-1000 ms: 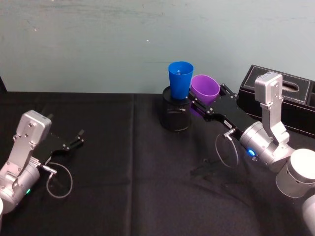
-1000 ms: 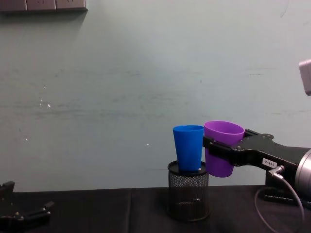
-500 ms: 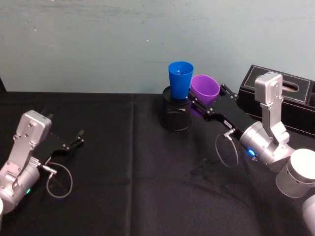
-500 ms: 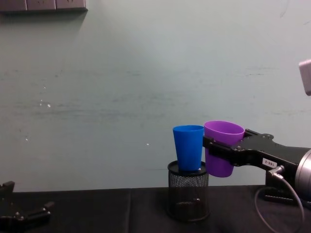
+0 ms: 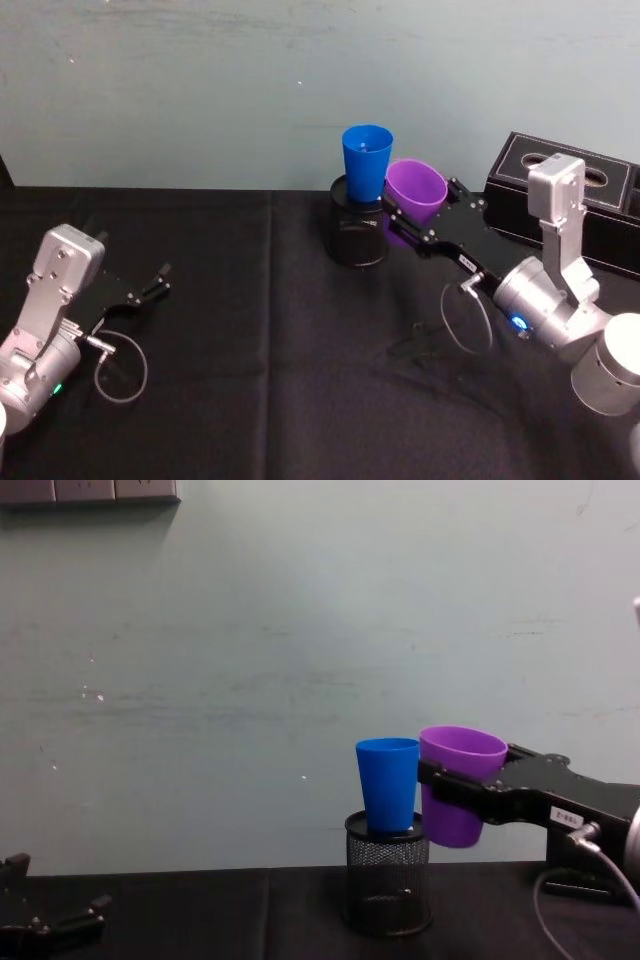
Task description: Pick up one cup with a gripper and tap it against the other cup.
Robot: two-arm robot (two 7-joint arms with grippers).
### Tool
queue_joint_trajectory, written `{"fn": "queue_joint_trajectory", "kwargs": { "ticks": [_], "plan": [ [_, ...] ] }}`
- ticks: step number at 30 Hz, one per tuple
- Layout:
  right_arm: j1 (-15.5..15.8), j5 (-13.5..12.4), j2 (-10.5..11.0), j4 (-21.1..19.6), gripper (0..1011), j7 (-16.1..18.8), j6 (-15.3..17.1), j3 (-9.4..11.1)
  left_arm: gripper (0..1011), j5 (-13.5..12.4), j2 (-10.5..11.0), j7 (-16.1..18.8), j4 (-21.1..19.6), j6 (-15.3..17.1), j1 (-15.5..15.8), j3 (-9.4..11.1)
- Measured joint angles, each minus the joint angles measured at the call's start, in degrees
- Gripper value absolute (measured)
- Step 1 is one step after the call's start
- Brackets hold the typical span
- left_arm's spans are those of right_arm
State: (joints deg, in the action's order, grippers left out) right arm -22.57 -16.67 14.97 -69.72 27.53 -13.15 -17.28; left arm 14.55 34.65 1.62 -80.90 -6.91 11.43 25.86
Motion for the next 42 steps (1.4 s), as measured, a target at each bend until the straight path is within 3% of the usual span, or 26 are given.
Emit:
{"fn": "queue_joint_trajectory", "kwargs": {
  "ticks": [10,20,33,42],
  "plan": [
    [4.42,-2.6,2.82,-5.76,733,0.97,2.69,-0.32,1011,-0.01,0.0,0.0,0.0,0.0,0.0,0.0],
    [8.11,-3.5,4.76,-8.55,733,0.89,3.16,-0.85,1011,0.0,0.0,0.0,0.0,0.0,0.0,0.0],
    [11.09,-2.22,5.65,-10.21,733,-0.91,2.73,-1.42,1011,0.0,0.0,0.0,0.0,0.0,0.0,0.0],
    [11.87,-0.41,5.21,-8.33,733,-2.29,2.11,-1.75,1011,0.0,0.0,0.0,0.0,0.0,0.0,0.0]
  ]
}}
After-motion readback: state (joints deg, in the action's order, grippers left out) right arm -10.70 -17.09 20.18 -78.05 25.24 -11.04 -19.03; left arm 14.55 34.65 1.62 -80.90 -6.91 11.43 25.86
